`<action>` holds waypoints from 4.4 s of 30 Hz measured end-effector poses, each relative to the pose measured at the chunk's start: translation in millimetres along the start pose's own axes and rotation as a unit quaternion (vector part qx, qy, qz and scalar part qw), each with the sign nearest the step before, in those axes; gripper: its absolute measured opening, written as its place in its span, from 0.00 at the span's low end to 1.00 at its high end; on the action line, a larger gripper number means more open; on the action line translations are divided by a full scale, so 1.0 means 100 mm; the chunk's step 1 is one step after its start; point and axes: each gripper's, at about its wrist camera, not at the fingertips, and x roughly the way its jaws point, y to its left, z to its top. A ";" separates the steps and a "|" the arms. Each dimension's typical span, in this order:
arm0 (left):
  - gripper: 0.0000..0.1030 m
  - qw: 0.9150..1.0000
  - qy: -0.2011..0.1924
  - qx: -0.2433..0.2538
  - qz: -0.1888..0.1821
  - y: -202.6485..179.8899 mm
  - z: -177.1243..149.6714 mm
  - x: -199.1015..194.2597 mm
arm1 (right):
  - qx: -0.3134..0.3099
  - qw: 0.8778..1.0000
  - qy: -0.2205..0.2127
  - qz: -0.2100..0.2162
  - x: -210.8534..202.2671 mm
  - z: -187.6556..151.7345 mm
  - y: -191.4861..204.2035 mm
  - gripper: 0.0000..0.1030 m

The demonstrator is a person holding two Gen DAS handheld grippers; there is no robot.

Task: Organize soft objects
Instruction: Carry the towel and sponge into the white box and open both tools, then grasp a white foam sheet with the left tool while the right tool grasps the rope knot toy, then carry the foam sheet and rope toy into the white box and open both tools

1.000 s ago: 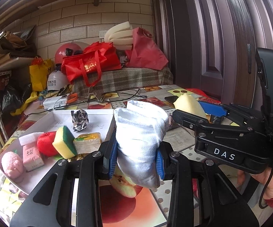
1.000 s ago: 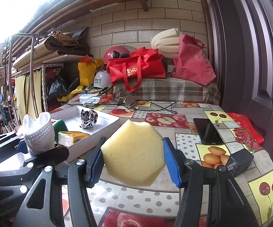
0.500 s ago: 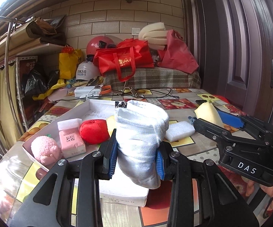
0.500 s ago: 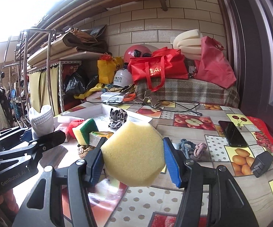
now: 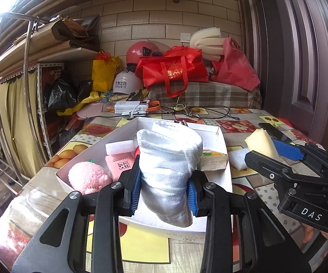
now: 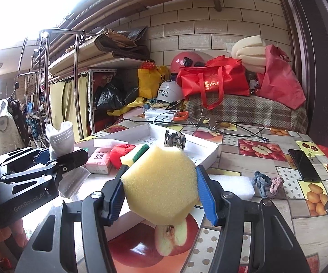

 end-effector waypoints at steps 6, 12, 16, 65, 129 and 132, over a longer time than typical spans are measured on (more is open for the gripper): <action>0.32 1.000 0.003 -0.015 0.016 0.21 0.02 0.09 | -0.008 1.000 0.014 0.022 0.16 0.03 0.15 0.56; 0.32 1.000 0.019 -0.002 0.009 0.25 0.07 0.27 | -0.041 0.995 0.064 0.069 0.46 0.07 0.37 0.56; 0.32 0.999 0.030 -0.012 0.015 0.36 0.11 0.42 | -0.037 0.990 0.107 0.084 0.70 0.08 0.38 0.56; 1.00 1.000 -0.010 0.004 -0.015 -0.33 0.09 0.23 | 0.081 0.989 0.064 -0.103 0.41 0.14 -1.17 1.00; 0.18 0.884 0.219 0.261 -0.319 -1.88 -0.40 0.28 | 0.073 0.973 0.217 0.040 0.08 -0.40 -1.56 0.37; 0.18 0.894 0.195 0.253 -0.315 -1.82 -0.35 0.22 | 0.081 0.980 0.180 0.024 -0.09 -0.35 -1.59 0.37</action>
